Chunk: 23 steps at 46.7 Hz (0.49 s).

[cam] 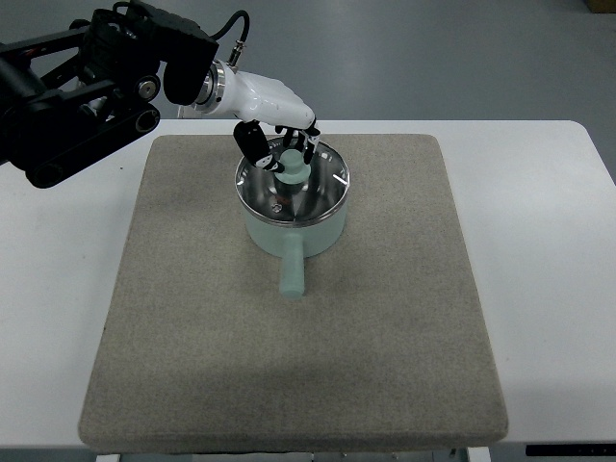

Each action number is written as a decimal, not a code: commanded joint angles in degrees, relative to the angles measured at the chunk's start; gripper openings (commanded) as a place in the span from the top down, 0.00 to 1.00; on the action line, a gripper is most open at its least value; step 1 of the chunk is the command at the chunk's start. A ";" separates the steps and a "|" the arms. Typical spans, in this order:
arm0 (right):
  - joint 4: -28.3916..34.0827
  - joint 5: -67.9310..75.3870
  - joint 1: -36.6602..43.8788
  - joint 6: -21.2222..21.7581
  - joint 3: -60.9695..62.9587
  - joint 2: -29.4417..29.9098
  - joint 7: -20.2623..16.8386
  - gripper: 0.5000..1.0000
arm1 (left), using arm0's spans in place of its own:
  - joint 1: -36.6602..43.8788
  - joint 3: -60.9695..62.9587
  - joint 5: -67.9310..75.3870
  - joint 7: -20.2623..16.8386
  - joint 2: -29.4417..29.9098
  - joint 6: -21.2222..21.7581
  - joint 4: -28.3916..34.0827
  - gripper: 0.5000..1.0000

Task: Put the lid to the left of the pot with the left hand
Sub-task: 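Close the left hand fingers around the mint-green lid knob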

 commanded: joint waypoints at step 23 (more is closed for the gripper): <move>0.00 0.00 0.00 0.00 -0.02 0.00 0.00 0.15 | 0.15 0.00 -0.01 0.00 0.01 0.00 -0.07 0.87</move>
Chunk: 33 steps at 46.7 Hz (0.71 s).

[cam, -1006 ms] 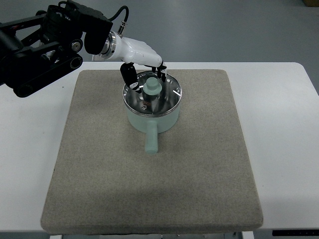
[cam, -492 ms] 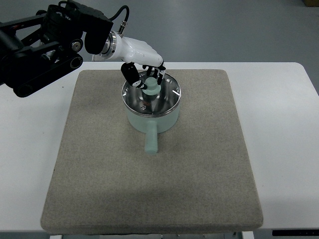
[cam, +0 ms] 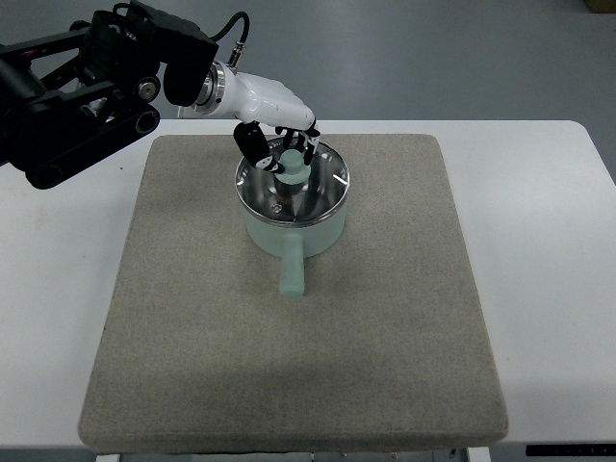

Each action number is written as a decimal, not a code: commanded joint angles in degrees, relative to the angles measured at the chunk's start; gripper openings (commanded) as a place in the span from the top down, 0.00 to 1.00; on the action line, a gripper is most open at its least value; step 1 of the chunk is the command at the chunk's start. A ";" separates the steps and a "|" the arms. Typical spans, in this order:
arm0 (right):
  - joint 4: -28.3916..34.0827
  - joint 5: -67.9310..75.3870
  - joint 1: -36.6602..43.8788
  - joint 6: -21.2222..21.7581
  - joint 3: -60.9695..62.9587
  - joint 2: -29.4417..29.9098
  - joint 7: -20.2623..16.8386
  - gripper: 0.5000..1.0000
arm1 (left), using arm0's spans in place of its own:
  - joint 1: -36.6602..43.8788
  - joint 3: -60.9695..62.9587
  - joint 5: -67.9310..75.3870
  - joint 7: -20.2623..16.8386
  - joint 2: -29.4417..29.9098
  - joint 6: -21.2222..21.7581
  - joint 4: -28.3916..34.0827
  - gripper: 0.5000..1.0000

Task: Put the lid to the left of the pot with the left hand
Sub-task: 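Close the left hand fingers around the mint-green lid knob, then lift the glass lid off the pot with the left hand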

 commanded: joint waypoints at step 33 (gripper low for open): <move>0.00 0.00 0.00 0.00 0.00 0.00 0.00 0.15 | -0.96 -0.08 -0.20 0.09 -0.35 0.00 0.18 1.00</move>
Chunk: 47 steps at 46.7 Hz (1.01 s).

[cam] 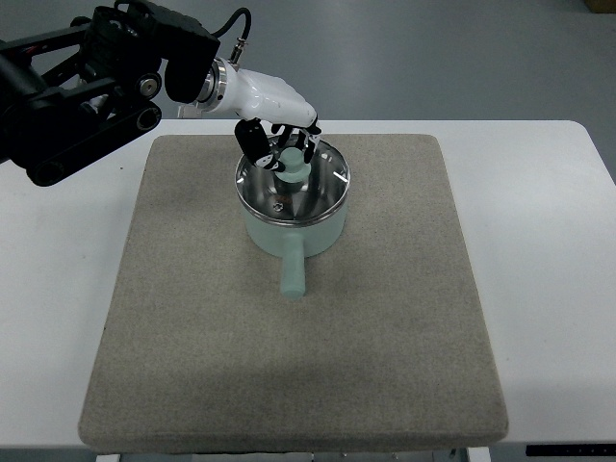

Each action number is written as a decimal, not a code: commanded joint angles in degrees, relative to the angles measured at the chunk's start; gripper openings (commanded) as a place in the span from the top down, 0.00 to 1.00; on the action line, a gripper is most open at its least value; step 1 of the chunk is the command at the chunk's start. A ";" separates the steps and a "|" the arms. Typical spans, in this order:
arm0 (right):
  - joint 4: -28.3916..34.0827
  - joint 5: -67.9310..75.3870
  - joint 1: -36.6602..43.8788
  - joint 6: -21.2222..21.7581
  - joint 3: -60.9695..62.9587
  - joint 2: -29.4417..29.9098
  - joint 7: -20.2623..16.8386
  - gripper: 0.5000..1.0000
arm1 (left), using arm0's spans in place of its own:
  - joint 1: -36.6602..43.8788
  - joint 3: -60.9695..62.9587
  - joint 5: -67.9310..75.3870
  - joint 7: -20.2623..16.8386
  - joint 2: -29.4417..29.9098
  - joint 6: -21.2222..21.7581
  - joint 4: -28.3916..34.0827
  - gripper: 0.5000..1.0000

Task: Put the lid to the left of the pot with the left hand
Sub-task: 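Lift the glass lid off the pot with the left hand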

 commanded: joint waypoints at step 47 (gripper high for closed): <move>0.00 0.00 0.00 0.00 0.00 0.00 0.00 0.15 | -0.52 -0.59 -1.96 -0.11 19.20 0.02 -2.55 1.00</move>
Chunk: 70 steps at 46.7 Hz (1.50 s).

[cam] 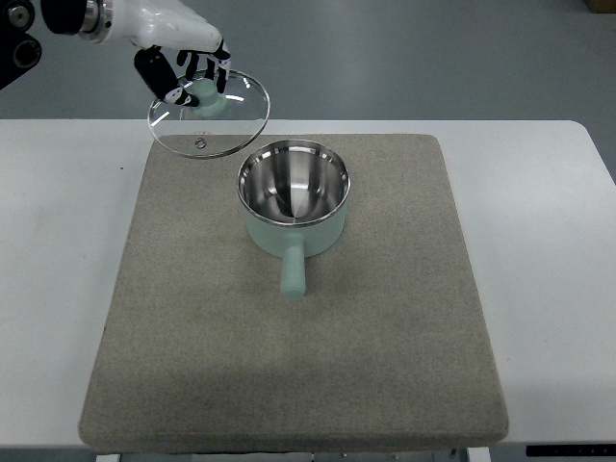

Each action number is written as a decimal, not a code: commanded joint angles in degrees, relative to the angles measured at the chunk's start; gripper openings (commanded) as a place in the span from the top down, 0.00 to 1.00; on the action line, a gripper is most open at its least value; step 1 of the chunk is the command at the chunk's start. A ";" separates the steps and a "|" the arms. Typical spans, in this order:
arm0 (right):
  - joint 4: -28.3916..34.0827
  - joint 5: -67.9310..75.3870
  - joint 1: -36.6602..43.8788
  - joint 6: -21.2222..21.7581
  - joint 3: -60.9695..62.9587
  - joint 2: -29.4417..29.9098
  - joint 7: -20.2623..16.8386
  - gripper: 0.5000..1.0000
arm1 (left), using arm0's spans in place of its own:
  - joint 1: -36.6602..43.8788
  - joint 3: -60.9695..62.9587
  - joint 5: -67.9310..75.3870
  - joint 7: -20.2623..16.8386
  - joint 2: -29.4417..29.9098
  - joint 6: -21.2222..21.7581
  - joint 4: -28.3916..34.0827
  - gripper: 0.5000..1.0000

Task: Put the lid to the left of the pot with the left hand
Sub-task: 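Lift the glass lid off the pot with the left hand, then lower the lid onto the mat beside the pot and release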

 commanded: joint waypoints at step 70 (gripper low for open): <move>0.00 0.00 0.01 0.00 0.00 0.00 -0.01 0.15 | 21.01 -2.07 -7.93 0.17 0.13 12.58 4.56 0.01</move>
